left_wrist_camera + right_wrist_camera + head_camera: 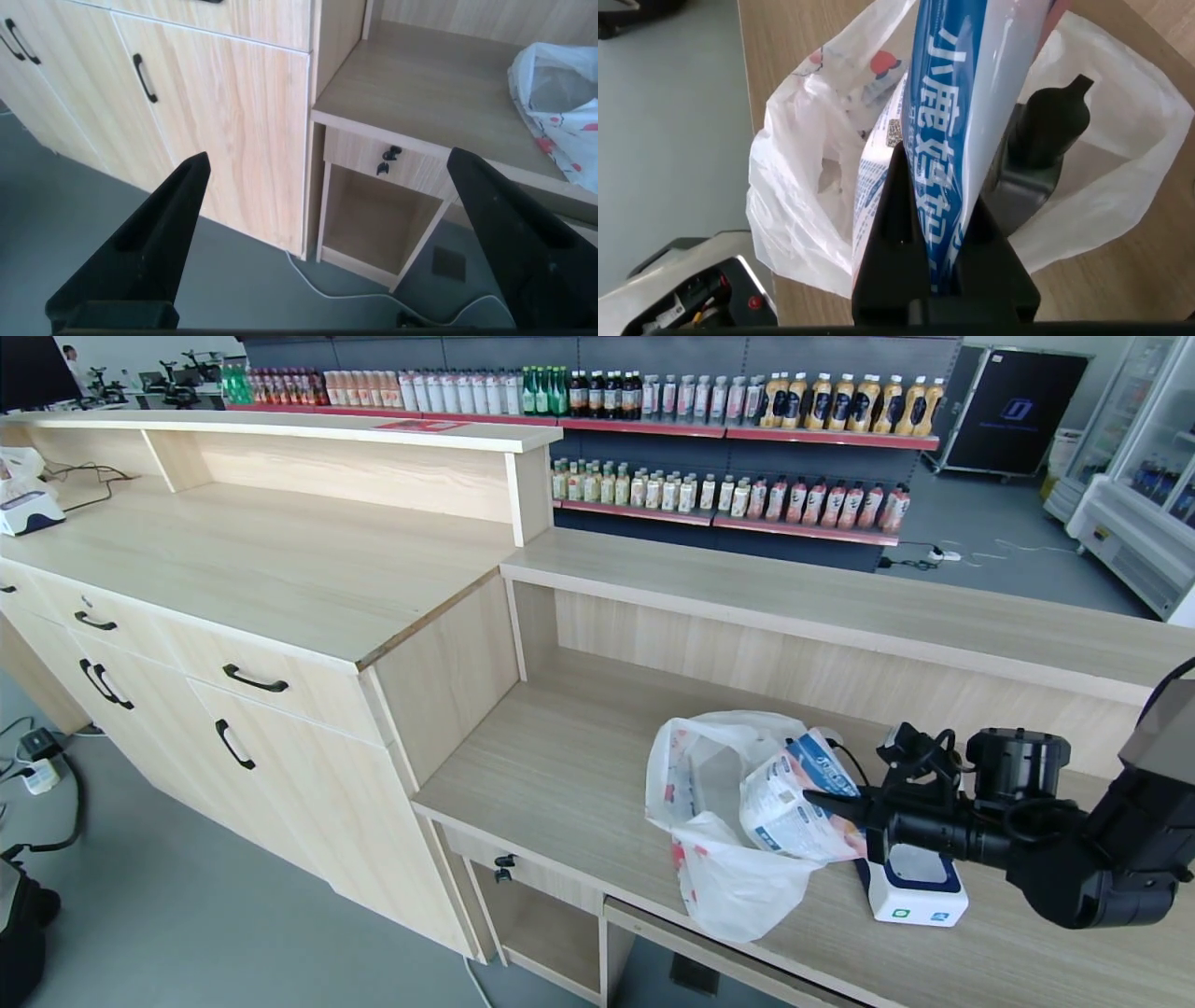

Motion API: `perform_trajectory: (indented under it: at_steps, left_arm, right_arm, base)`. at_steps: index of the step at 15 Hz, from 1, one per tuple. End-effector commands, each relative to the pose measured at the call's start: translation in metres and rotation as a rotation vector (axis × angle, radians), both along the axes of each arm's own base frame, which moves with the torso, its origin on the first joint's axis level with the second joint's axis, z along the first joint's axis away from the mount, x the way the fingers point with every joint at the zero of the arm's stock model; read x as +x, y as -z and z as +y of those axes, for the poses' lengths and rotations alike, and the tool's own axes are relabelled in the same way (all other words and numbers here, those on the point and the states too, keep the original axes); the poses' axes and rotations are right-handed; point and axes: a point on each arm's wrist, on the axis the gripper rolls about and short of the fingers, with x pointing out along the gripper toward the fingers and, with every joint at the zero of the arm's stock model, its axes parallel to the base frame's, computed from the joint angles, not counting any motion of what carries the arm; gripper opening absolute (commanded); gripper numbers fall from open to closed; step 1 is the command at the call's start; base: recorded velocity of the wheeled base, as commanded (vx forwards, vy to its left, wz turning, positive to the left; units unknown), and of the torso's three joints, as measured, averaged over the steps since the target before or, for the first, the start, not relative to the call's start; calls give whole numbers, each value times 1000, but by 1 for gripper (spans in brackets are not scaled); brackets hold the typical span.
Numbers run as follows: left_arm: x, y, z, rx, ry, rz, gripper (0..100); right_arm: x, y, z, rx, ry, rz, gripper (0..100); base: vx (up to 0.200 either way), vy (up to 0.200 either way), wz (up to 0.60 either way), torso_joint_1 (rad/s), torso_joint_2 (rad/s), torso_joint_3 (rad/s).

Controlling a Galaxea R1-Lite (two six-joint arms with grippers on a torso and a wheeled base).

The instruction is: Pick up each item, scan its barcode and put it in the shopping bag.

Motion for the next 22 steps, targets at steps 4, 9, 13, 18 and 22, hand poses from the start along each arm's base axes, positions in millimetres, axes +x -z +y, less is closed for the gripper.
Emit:
perform_trajectory:
  at_steps: [4,9,13,18,22]
  left_arm:
    - [0,0,0,0,0,0,100]
    - [0,0,0,0,0,0,100]
    - [0,0,0,0,0,0,100]
    - [0,0,0,0,0,0,100]
    - [0,0,0,0,0,0,100]
  right_arm:
    - [1,10,3,-5,-12,23,0]
    - [1,12,3,-13,-15,22,0]
    - [0,11,3,-13,-15,23,100]
    - [0,-1,4,4,-11,4,100]
    - [-9,-60,5,103,16,-72,100]
  base:
    - [0,0,0,0,0,0]
    - [0,0,0,0,0,0]
    - [0,0,0,0,0,0]
    - [0,0,0,0,0,0]
    - [0,0,0,0,0,0]
